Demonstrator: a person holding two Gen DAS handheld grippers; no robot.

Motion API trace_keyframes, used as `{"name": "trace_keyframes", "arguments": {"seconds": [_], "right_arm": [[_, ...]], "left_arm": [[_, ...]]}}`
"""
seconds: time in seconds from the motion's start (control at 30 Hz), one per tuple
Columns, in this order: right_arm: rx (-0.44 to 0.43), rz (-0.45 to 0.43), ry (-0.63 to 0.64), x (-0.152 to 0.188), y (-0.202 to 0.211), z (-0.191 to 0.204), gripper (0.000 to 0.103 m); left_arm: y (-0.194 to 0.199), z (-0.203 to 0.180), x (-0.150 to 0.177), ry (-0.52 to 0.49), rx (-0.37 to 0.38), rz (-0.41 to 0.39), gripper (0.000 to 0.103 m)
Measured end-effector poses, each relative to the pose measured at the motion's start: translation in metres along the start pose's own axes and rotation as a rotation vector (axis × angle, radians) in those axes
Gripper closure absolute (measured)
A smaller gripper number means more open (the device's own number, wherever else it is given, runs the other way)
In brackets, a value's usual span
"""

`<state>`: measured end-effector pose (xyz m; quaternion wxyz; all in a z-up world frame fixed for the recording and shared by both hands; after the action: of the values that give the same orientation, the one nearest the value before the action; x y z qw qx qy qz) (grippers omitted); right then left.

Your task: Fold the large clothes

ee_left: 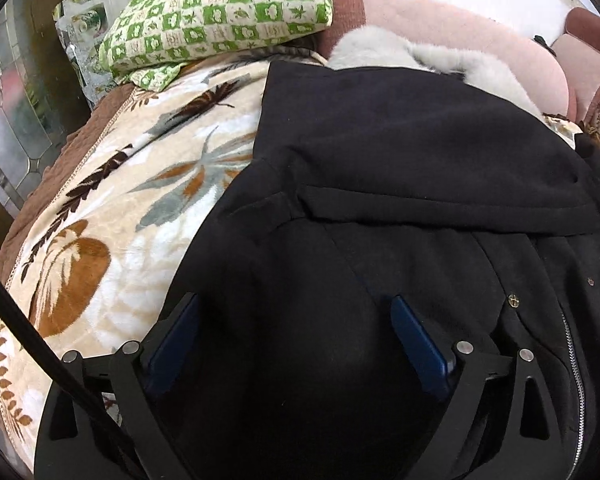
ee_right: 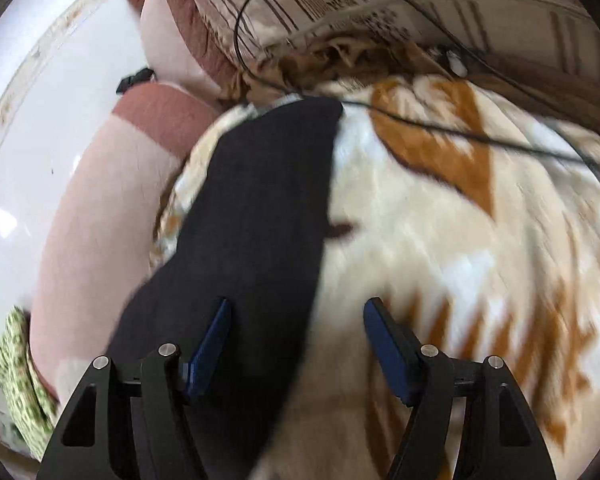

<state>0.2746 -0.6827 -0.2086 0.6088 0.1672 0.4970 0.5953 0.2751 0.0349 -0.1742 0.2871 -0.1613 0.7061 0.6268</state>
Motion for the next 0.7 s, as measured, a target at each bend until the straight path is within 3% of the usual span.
{"name": "trace_keyframes", "arguments": {"seconds": [0.03,0.07,0.1,0.17,0.27,0.47,0.6,0.7], "right_arm": [[0.01,0.005,0.009,-0.005,-0.006,0.003,0.036],[0.012,0.01,0.023,-0.008,-0.011,0.008,0.058],[0.007,0.025,0.037,-0.01,-0.016,0.012,0.071],[0.041,0.022,0.082,-0.014,-0.013,0.022,0.089],[0.107,-0.038,0.191,-0.022,0.012,0.044,0.096],[0.056,-0.204,0.35,-0.017,0.13,0.13,0.097],[-0.054,-0.251,0.525,0.038,0.211,0.201,0.097],[-0.125,-0.255,0.685,0.097,0.246,0.254,0.097]], "left_arm": [[-0.002,0.0,0.0,0.002,-0.001,0.004,0.007],[-0.003,0.0,0.0,0.002,-0.002,0.008,0.006],[-0.005,0.0,0.0,0.001,-0.006,0.013,0.006],[-0.007,0.0,0.0,-0.004,-0.016,0.02,0.005],[-0.004,-0.001,0.0,-0.008,-0.021,0.016,0.005],[0.017,-0.004,-0.004,0.009,0.032,-0.01,0.006],[0.049,-0.002,-0.014,0.078,0.131,-0.078,0.006],[0.073,0.012,-0.025,0.093,0.118,-0.149,0.006]]}}
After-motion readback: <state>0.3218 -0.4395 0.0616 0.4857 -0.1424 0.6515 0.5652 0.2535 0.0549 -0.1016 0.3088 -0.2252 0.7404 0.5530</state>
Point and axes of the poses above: each gripper's, at about its wrist camera, not at the fingertips, and y roughly against the way its jaws point, z to its left, x to its underside, the point moved 9 cm from there along -y, roughly the way its jaws point, and after that the axes turned 9 degrees about x, right-handed, at the moved point
